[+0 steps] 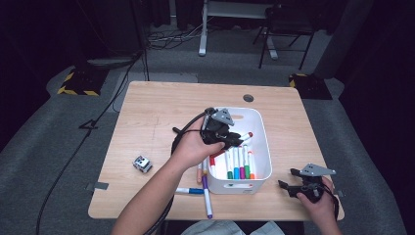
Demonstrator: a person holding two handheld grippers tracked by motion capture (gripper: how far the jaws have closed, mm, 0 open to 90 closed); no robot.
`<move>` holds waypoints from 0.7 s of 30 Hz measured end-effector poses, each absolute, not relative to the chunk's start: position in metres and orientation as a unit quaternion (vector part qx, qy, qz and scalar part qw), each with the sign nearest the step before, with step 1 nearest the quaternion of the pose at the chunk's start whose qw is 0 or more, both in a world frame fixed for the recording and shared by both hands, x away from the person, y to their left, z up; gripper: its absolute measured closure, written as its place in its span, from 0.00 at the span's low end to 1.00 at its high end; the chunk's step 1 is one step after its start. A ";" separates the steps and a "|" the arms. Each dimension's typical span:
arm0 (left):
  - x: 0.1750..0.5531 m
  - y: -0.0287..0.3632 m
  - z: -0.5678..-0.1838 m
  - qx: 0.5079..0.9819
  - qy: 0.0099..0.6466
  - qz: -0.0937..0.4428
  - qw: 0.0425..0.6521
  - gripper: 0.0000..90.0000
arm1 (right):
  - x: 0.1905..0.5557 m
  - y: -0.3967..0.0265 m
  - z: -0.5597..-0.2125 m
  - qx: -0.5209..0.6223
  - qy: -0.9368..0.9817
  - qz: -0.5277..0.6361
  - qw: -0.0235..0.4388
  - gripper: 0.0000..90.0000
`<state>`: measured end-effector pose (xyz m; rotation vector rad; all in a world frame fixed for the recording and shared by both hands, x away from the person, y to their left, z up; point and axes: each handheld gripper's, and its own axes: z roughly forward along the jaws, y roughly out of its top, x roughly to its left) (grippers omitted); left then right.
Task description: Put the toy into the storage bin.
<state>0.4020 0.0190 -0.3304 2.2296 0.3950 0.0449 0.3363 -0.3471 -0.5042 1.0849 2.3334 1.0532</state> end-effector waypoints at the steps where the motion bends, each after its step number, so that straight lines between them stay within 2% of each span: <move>1: 0.402 0.018 -0.332 0.891 0.157 0.020 0.426 0.85 | 0.336 -0.347 -0.504 0.384 0.826 0.373 0.180 0.29; 21: 0.403 0.021 -0.360 0.909 0.167 0.003 0.383 0.85 | 0.336 -0.347 -0.504 0.384 0.826 0.373 0.180 0.29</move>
